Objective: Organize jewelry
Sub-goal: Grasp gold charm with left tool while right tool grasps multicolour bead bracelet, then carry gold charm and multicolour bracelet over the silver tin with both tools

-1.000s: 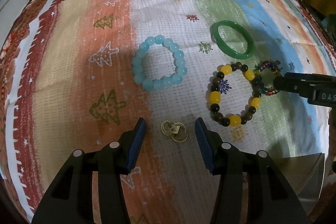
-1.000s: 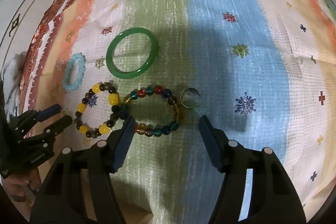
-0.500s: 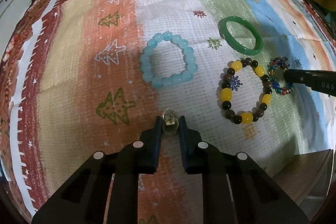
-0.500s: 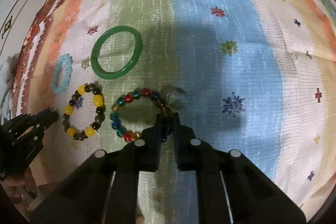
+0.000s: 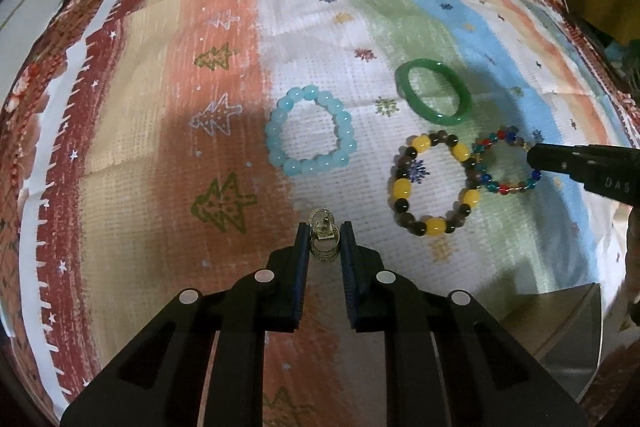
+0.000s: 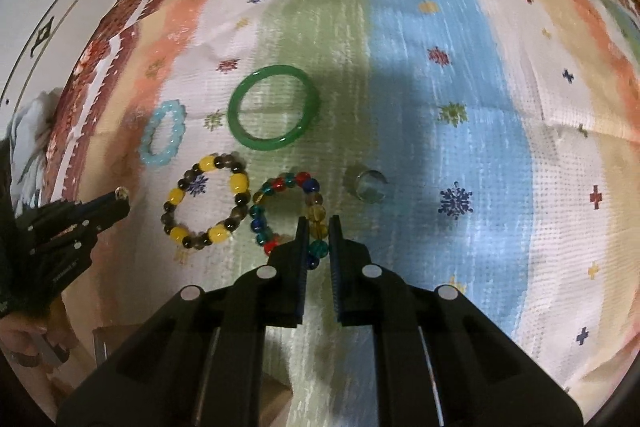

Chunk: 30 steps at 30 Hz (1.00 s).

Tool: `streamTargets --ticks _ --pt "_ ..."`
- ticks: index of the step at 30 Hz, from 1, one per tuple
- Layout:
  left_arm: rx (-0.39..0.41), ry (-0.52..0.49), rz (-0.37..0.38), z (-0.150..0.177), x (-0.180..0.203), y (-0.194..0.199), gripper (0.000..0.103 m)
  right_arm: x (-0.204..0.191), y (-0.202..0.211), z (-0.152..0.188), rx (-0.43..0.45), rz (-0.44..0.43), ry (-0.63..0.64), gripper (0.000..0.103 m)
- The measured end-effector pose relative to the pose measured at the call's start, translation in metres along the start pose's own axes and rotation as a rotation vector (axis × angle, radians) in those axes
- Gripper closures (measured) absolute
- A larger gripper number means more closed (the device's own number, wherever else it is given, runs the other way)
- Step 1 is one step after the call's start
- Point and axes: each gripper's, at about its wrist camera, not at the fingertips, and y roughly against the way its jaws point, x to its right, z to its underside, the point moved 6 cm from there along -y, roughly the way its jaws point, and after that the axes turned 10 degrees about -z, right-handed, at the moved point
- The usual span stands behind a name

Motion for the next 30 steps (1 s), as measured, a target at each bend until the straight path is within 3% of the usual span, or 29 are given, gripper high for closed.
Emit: streamTargets --ticks 18,30 --pt "0.127 -0.035 0.062 0.011 0.031 0.062 0.088 -0.027 0.039 0.015 0.076 0.002 0.071 0.092" --pt "0.199 -0.055 0.078 0.019 0.046 0.095 0.088 -0.037 0.076 0.024 0.174 0.020 0.100 0.092"
